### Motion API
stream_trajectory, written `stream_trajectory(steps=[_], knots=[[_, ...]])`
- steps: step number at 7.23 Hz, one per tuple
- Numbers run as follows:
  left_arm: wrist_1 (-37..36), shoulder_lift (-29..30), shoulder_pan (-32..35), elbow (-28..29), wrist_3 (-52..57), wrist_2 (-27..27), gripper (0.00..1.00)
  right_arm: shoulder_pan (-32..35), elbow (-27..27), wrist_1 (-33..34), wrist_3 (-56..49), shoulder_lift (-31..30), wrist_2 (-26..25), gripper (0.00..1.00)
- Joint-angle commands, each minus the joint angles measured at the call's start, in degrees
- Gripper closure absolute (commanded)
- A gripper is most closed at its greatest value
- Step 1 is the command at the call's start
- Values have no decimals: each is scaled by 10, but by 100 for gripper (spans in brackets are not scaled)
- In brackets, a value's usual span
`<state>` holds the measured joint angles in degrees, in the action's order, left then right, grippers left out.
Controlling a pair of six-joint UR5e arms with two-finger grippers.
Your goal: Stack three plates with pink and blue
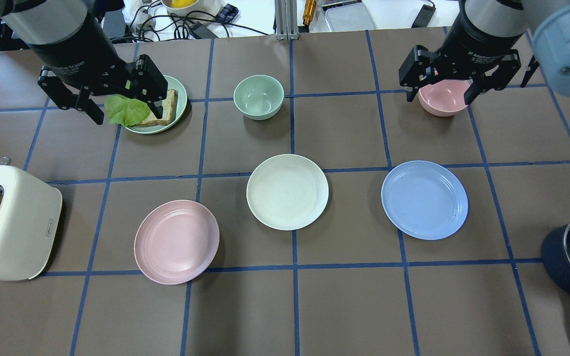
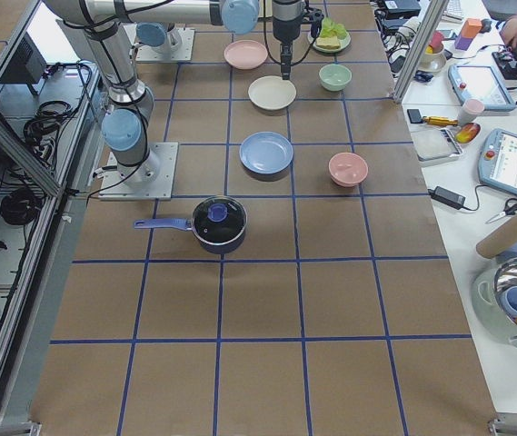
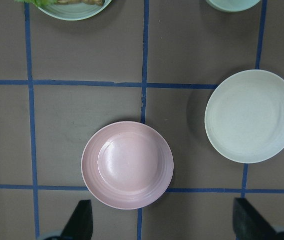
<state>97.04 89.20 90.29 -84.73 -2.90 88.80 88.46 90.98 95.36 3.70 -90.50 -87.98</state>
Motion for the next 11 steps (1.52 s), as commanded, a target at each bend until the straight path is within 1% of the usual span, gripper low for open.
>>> stream_trajectory(steps=[1,4,5,9,10,11], knots=[[0,0,-4,0,0,-1,0,0,0,0,-5,0,-2,0],[-1,1,-4,0,0,-1,0,0,-5,-1,-11,-1,-3,0],[-2,2,-2,1,0,-1,0,0,-5,-3,-25,-2,-15,0],[-2,2,-6,0,-1,-1,0,-5,3,-1,-92,0,-18,0],[-2,2,-6,-1,5,1,0,-23,11,0,-101,1,-18,0],[-1,2,-5,-1,1,1,0,-78,38,5,-146,3,-17,0]])
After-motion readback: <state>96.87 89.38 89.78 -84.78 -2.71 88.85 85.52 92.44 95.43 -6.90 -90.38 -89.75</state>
